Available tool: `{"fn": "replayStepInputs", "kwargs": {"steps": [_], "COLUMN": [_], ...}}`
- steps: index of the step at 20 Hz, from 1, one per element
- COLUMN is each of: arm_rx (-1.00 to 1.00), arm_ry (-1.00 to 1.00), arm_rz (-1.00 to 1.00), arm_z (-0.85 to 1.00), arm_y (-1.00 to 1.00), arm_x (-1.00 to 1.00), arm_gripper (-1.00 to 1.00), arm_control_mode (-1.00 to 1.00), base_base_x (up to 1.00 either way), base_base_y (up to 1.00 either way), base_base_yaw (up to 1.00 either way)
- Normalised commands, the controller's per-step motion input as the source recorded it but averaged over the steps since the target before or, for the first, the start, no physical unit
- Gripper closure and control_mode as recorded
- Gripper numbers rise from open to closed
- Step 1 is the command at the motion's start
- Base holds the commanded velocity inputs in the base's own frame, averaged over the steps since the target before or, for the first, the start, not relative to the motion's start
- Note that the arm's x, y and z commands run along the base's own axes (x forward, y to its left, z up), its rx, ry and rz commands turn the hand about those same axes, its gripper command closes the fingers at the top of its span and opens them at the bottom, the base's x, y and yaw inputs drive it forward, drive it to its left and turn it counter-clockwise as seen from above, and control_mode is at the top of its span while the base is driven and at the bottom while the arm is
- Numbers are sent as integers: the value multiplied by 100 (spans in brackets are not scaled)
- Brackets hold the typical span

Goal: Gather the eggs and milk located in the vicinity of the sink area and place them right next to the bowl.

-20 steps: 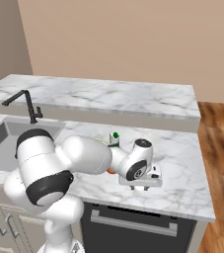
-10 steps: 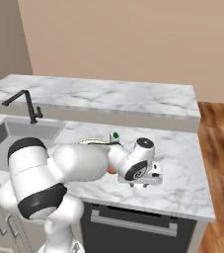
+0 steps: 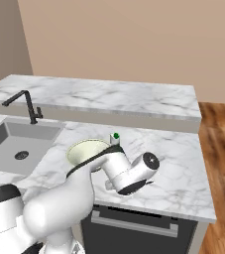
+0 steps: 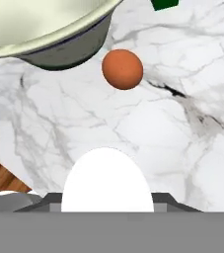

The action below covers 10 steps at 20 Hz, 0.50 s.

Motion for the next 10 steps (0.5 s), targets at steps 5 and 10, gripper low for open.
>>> {"fn": "replayStepInputs", "kwargs": {"steps": [5,10], "arm_rx": [-1,0], "arm_ry": [-46,-14], "arm_rz": [24,1], "arm_z": [8,-19], "arm_y": [60,51], "arm_x": [-1,1], "arm_gripper": [100,100], "arm_control_mode": [-100,-100], "base_base_x": [0,0], "base_base_y": [0,0], "base_base_yaw": [0,0]}}
